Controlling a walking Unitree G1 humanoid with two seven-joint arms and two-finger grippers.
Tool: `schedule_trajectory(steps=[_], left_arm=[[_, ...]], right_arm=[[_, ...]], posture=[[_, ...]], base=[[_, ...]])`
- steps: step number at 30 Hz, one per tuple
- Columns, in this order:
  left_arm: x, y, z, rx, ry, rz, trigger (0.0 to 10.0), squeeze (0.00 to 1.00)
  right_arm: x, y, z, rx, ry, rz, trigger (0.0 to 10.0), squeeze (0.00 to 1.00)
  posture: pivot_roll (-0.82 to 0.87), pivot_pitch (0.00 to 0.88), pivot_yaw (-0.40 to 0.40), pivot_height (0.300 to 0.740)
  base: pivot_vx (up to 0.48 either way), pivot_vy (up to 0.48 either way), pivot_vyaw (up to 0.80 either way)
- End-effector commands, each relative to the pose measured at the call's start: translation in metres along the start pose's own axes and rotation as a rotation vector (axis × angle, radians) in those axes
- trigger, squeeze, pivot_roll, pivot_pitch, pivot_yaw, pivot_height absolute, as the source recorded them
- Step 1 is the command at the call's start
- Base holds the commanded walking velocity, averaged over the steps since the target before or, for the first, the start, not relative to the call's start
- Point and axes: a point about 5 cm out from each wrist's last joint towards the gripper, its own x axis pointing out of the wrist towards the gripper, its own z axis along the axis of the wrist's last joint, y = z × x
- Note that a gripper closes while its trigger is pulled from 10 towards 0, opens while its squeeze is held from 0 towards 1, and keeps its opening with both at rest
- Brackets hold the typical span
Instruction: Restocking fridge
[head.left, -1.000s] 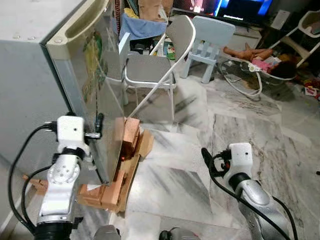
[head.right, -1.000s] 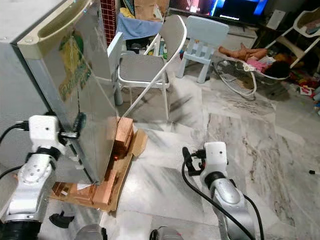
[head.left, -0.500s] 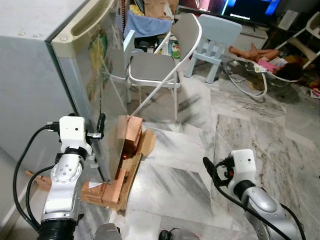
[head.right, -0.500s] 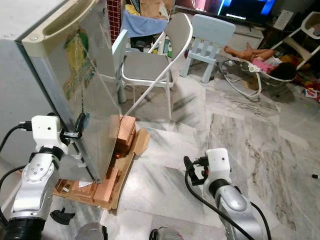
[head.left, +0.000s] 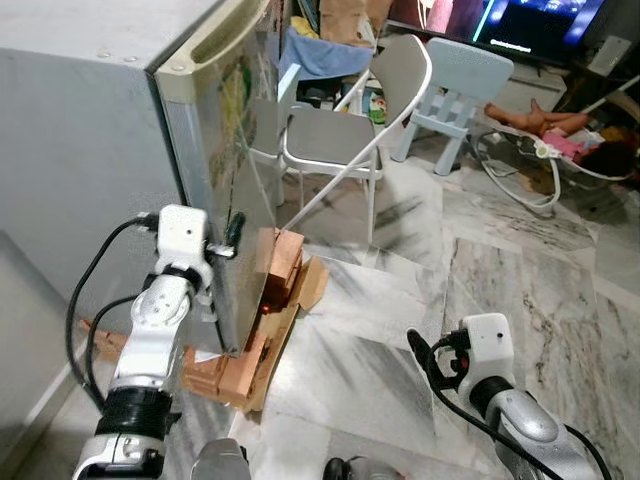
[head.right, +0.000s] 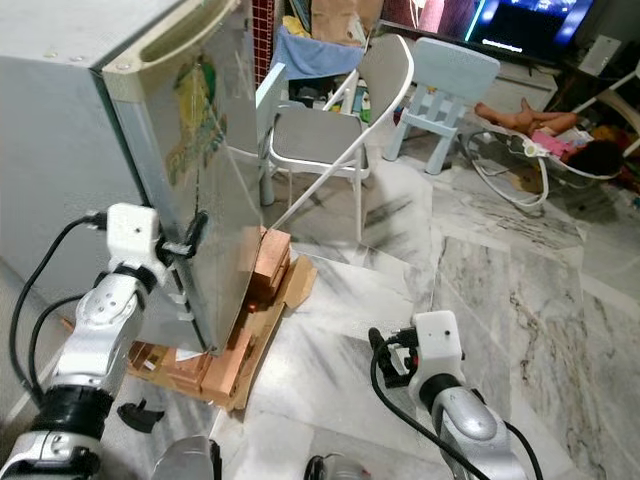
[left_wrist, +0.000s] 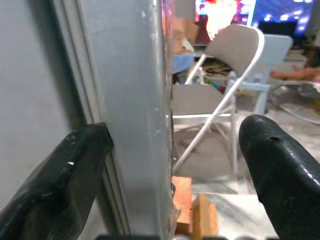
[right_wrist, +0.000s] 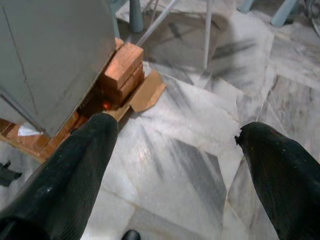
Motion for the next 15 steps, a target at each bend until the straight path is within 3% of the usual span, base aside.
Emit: schedule_trajectory(steps=[1,6,11,13,14,15], left_arm=[[0.008,-0.017,0.016,0.02,-0.069,-0.087,10.0,0.0],[0.011,-0.022,0.013,0.025,-0.063,-0.108,10.0,0.0],[0.024,-0.03,0.017,0.053,-0.052,-0.142,10.0,0.0],[0.037,-0.056,0.036,0.03,-0.098,-0.25,10.0,0.0],[0.042,-0.088,0.058,0.02,-0.162,-0.388,10.0,0.0],[0.042,-0.109,0.073,0.025,-0.216,-0.473,10.0,0.0]], right_arm=[[-0.001,-0.005,0.002,0.002,-0.005,-0.027,10.0,0.0],[0.002,-0.005,0.002,0.009,-0.004,-0.024,10.0,0.0],[0.007,-0.006,-0.002,0.013,0.003,-0.023,10.0,0.0],[0.008,-0.008,-0.006,0.02,0.021,-0.032,10.0,0.0],[0.01,-0.01,-0.01,0.03,0.04,-0.043,10.0,0.0],[0.011,-0.011,-0.012,0.036,0.05,-0.048,10.0,0.0]], posture=[[0.06,0.067,-0.086,0.74],[0.06,0.065,-0.085,0.74],[0.06,0.061,-0.086,0.74],[0.07,0.059,-0.088,0.74],[0.07,0.057,-0.088,0.74],[0.07,0.055,-0.088,0.74]], base=[[0.0,0.0,0.0],[0.0,0.0,0.0],[0.0,0.0,0.0],[0.0,0.0,0.0],[0.0,0.0,0.0],[0.0,0.0,0.0]])
